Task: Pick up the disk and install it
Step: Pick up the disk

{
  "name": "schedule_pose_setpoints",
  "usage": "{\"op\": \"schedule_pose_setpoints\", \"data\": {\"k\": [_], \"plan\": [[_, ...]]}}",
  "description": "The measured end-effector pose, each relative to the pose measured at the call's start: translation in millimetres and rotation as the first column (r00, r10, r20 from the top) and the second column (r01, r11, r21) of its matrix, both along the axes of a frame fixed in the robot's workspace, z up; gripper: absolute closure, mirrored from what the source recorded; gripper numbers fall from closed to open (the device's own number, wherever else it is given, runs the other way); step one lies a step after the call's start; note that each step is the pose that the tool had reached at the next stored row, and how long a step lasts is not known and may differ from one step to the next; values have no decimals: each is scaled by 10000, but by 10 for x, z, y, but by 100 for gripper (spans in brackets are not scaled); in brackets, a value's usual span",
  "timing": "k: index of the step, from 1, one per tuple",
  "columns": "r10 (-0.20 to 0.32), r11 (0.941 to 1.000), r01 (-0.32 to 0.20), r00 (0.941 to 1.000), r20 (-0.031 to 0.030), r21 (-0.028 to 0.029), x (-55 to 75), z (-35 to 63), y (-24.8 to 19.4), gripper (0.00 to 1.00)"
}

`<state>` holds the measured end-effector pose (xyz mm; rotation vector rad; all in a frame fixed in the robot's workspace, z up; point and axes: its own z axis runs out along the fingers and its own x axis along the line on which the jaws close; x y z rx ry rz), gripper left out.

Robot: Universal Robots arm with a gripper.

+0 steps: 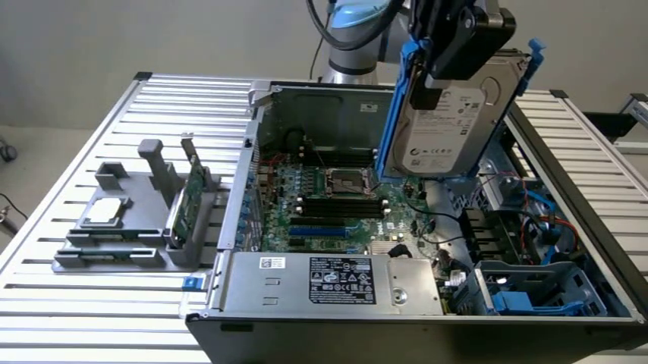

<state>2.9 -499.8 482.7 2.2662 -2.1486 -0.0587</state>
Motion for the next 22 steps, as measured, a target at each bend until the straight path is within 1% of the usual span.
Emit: {"op": "schedule_pose_setpoints", "data": {"k": [8, 14, 18, 20, 22], "plan": [[0, 10000, 0, 10000, -4, 1, 63, -1, -277, 67], [1, 10000, -1, 10000, -15, 0, 163, 0, -487, 67], [0, 10000, 0, 10000, -35, 0, 240, 0, -621, 67], [1, 10000, -1, 10000, -49, 1, 298, 0, -675, 67], [0, 10000, 0, 10000, -60, 0, 378, 0, -716, 67]]}}
